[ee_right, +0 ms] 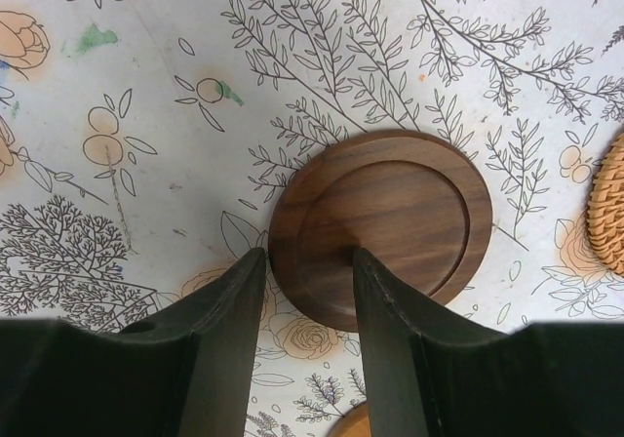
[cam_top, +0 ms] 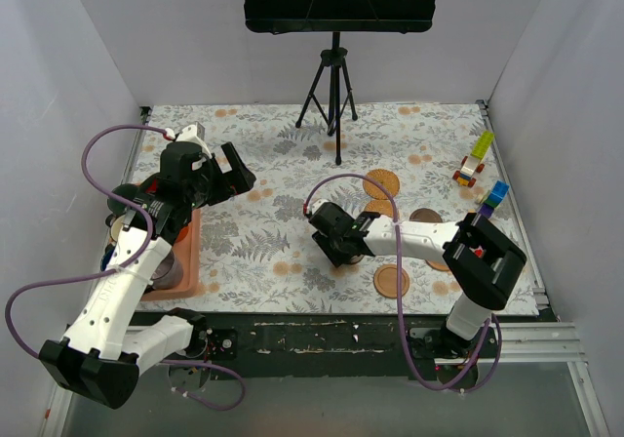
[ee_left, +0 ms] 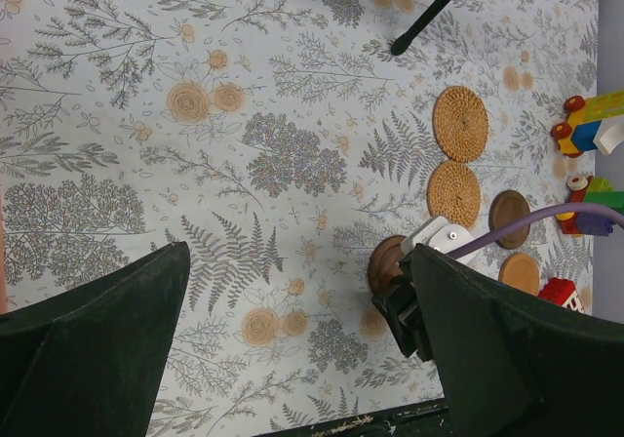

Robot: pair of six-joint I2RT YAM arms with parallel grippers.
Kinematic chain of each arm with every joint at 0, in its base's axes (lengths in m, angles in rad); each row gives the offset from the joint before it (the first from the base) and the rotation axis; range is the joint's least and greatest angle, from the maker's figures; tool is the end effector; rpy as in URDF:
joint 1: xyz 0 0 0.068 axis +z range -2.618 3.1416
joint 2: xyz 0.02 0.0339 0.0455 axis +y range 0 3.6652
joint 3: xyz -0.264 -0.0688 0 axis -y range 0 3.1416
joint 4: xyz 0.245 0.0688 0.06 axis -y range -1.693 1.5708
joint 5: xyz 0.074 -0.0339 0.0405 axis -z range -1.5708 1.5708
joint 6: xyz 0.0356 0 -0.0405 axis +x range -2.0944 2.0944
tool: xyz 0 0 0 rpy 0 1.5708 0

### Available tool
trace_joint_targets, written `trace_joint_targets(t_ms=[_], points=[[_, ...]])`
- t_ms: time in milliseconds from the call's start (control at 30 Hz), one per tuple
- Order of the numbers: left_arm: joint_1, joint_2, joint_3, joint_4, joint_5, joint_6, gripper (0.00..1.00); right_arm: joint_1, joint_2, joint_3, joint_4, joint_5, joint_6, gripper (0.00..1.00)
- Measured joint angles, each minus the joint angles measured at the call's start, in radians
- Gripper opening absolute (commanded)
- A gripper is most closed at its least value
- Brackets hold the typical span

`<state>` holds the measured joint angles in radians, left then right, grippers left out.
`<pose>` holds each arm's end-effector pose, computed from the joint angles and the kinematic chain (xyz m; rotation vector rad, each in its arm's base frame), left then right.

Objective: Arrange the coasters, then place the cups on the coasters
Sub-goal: Move the coaster to the center of the board.

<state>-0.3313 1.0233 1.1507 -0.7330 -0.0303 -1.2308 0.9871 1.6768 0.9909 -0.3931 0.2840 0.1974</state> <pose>0.1971 -0.0667 0.3672 -1.0192 2.0691 -0.8259 0.1883 0.2670 0.1719 -0.9066 2.4161 0.0554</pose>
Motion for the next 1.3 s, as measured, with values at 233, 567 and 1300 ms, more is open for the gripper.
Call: trace_joint_targets(t_ms=[233, 567, 1300], points=[[0.0, 0.003, 0.0, 0.0, 0.0, 0.0, 0.98, 0.006, 0.003, -0.005, 0.008, 0.019, -0.003, 0.45], [0.0, 0.005, 0.0, -0.001, 0.0, 0.0, 0.98, -0.008, 0.037, 0.02, 0.044, 0.035, -0.044, 0.43], [0.0, 0.036, 0.002, -0.008, -0.01, 0.0, 0.98, -0.17, 0.183, 0.182, 0.13, -0.032, -0.161, 0.42]])
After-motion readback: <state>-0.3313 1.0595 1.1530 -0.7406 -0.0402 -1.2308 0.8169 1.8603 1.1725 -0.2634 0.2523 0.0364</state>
